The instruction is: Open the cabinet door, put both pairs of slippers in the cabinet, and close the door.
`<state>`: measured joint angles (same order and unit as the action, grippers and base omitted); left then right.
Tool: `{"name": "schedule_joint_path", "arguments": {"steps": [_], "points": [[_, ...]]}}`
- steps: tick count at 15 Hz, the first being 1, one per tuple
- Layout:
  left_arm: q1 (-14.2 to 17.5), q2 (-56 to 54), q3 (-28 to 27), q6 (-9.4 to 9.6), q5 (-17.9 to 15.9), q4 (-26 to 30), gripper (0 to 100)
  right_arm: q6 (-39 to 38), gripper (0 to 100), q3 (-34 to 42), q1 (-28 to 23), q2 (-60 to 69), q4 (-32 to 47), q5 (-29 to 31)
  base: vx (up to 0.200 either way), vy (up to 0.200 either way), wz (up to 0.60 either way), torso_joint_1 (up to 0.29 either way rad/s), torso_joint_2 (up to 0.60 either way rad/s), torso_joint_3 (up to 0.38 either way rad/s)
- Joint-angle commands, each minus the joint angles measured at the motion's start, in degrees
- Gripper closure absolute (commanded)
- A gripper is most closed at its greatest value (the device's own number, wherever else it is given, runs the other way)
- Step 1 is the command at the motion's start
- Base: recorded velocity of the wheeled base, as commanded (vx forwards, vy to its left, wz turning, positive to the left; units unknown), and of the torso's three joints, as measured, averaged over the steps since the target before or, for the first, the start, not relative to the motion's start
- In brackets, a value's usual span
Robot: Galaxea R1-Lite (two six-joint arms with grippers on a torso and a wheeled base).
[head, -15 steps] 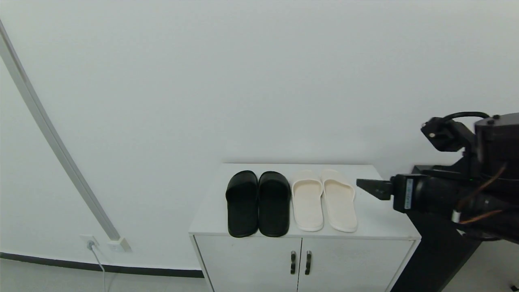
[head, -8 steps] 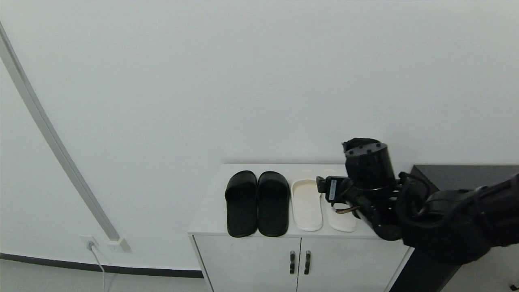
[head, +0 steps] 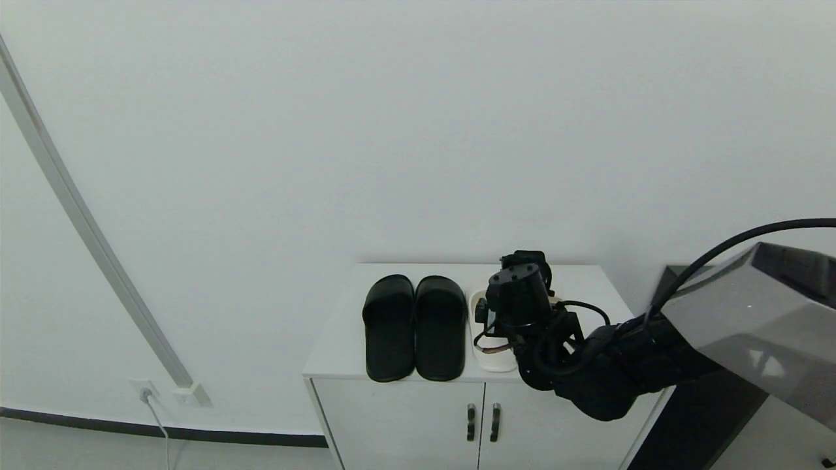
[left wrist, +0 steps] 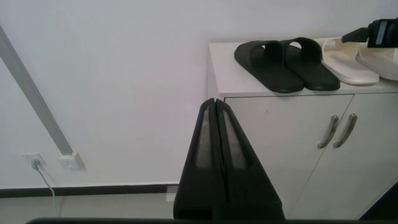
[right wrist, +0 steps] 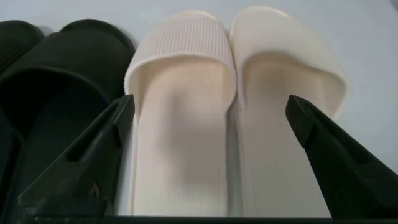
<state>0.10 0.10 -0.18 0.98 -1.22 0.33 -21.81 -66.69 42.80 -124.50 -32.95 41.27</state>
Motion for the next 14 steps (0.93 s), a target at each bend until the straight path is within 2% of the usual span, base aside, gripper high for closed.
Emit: {"name": "schedule_joint_path", "arguments": {"steps": [1,9,13,14], "points": [[0.0,0.0,0.0,-0.1,0.0,0.0,100,0.4,0,-3.9,-1.1,-5.0,0.1,0.0,0.0,0.0,0.0,0.0,0.0,0.0],[0.0,0.0,0.0,-0.1,0.0,0.0,100,1.4,0,-11.1,-6.0,-10.7,0.3,-0.6,0.0,0.0,0.0,0.0,0.0,0.0],[0.0,0.0,0.0,-0.1,0.0,0.0,100,2.1,0,-11.8,-6.7,-12.3,-0.3,-1.5,0.0,0.0,0.0,0.0,0.0,0.0],[0.0,0.0,0.0,-0.1,0.0,0.0,100,2.4,100,-11.9,-6.7,-12.2,-0.5,-1.5,0.0,0.0,0.0,0.0,0.0,0.0]]}}
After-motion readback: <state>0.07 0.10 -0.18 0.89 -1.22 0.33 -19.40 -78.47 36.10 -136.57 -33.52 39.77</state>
